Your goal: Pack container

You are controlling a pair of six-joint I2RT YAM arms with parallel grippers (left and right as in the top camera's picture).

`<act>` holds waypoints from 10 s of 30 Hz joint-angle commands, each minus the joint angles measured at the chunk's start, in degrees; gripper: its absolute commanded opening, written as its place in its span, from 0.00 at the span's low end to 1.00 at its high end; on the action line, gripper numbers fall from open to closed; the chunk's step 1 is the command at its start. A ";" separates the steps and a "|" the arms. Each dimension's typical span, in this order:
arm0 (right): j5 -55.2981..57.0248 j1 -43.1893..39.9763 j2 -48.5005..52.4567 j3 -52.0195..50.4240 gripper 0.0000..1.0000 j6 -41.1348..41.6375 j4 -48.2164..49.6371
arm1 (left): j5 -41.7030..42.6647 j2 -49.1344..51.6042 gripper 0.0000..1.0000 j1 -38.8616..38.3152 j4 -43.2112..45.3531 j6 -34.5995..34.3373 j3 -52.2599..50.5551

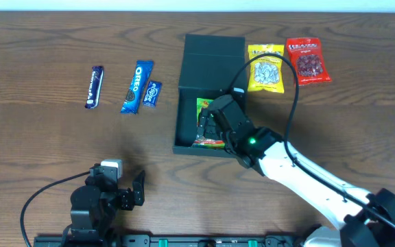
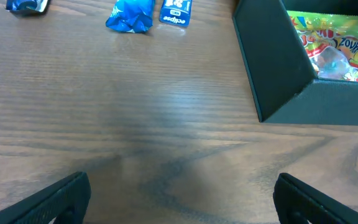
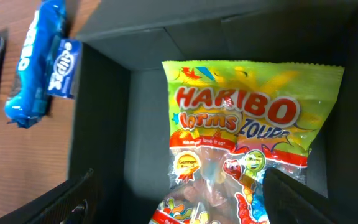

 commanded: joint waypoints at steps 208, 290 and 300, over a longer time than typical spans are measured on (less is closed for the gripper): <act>10.49 -27.02 -28.44 2.51 0.99 -25.27 -20.00 | -9.94 90.03 0.22 -19.85 -0.79 -17.46 63.84; -1.75 -47.84 16.74 4.59 0.99 -37.31 33.57 | -20.96 90.03 0.77 -17.77 3.08 -26.49 63.84; -1.75 -47.89 30.73 16.65 0.99 -37.31 33.57 | -20.72 90.03 0.77 -17.77 3.08 -26.51 63.84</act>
